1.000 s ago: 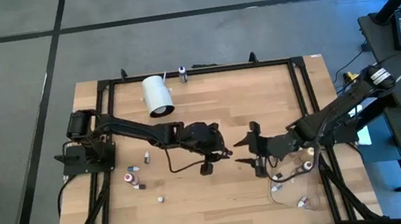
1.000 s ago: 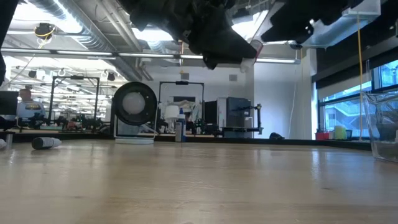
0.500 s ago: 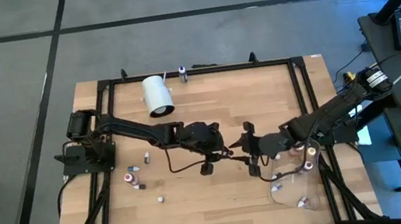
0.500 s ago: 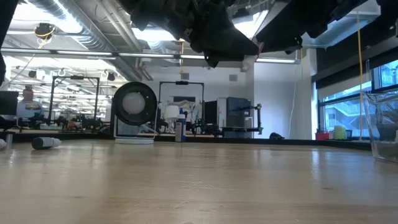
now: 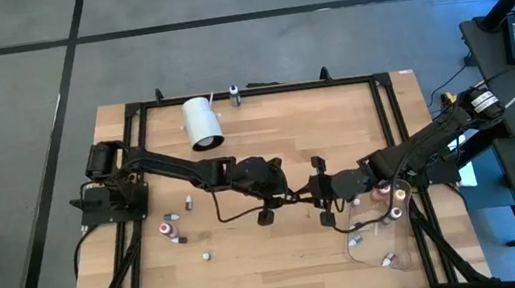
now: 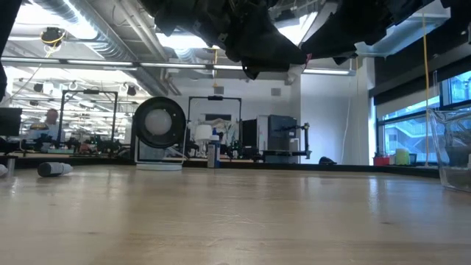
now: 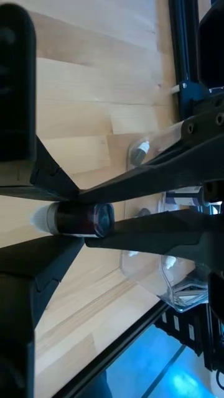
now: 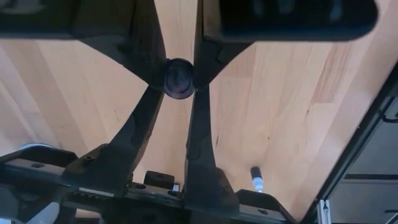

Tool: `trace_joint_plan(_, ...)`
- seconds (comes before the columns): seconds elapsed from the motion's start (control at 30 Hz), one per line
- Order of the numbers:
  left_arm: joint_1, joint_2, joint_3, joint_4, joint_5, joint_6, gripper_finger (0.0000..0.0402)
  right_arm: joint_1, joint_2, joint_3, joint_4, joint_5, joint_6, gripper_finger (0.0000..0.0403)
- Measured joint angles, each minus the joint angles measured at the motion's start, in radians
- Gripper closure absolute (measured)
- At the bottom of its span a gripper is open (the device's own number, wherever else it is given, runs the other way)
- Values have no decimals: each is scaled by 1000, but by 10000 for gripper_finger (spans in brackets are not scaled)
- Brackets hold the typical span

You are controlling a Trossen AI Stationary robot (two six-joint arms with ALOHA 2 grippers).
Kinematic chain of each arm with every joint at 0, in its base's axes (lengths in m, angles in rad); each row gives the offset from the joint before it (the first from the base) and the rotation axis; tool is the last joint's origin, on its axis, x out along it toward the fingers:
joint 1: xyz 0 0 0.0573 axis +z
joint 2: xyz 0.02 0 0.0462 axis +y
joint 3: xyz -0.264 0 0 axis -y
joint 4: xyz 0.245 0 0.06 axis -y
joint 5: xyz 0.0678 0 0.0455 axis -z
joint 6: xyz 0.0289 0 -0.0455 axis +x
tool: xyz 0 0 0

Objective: Pick & Place food coloring
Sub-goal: Put the top small pink food coloring bottle into the transparent bin

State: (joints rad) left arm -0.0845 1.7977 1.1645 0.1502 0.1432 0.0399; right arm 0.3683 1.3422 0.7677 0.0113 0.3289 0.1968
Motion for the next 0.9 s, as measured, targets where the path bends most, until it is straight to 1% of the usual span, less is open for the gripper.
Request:
trace_joint_plan(0.27, 1, 0, 0, -2, -1, 0, 311, 0, 0, 0, 0, -1, 9, 335)
trace_joint_plan(0.43, 1, -1, 1, -29, -5, 1, 279, 0, -2, 0, -4, -2, 7, 337)
trace_joint_plan(0.53, 8, -2, 2, -87, -5, 1, 258, 0, -29, 0, -43, -2, 17, 333)
trace_joint_plan(0.63, 19, -2, 2, -170, -5, 0, 245, 16, -80, 1, -123, -3, 73, 333)
trace_joint_plan(0.8, 37, -2, 2, -327, -5, -27, 237, 67, -194, 1, -298, -95, 252, 333)
trace_joint_plan(0.9, 44, -2, 2, -384, -5, -26, 236, 122, -253, 1, -367, -184, 336, 330)
